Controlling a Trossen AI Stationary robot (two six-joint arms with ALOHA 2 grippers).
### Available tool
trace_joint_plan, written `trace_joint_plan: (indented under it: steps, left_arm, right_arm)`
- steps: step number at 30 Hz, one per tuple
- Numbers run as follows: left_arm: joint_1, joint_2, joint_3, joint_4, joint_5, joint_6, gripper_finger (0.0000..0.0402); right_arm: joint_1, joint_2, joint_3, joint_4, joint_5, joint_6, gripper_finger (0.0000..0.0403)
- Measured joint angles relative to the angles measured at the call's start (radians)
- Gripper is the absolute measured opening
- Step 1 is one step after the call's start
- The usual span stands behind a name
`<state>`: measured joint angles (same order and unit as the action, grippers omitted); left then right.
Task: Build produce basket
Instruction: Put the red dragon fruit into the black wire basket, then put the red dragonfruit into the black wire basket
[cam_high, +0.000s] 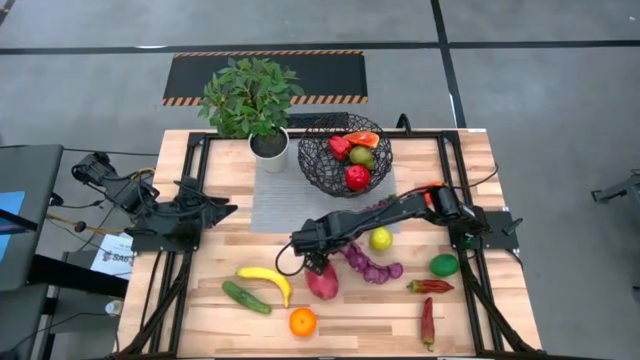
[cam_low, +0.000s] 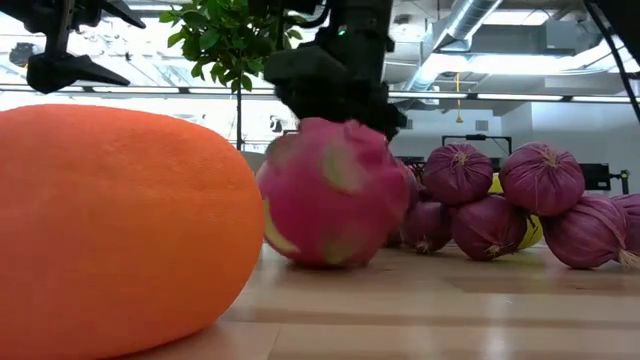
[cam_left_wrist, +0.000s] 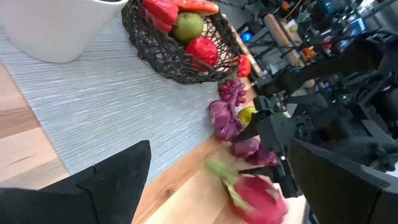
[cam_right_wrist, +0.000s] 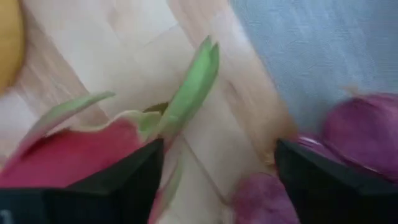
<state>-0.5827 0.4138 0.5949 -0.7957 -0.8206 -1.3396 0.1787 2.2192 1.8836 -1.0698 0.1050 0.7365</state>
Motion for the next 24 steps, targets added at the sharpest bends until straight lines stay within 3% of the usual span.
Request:
trace_joint_plan:
  steps: [4,11,14,17,21,24]
  left_arm:
    - [0.0,0.013,0.0,-0.001,0.004,-0.009,0.0364]
    - [0.0,0.02,0.0,-0.001,0.005,-0.019,0.0364]
    - [0.0,0.02,0.0,-0.001,0.005,-0.027,0.0364]
    - [0.0,0.02,0.0,-0.001,0.004,-0.027,0.0364]
    - [0.0,0.02,0.0,-0.001,0.004,-0.034,0.0364]
    - [0.0,0.02,0.0,0.0,0.004,-0.035,0.0364]
  right_arm:
    - [-0.013,0.036,-0.001,0.019,-0.048,0.0,0.0275]
    - [-0.02,0.091,0.001,0.054,-0.138,-0.029,0.0264]
    - [-0.018,0.091,0.001,0.064,-0.14,-0.029,0.0242]
    - [-0.022,0.084,-0.001,0.058,-0.138,-0.034,0.0175]
    - [-0.033,0.071,0.015,0.03,-0.129,-0.096,0.0039]
    - [-0.043,0.04,0.032,0.035,-0.125,-0.112,0.0017]
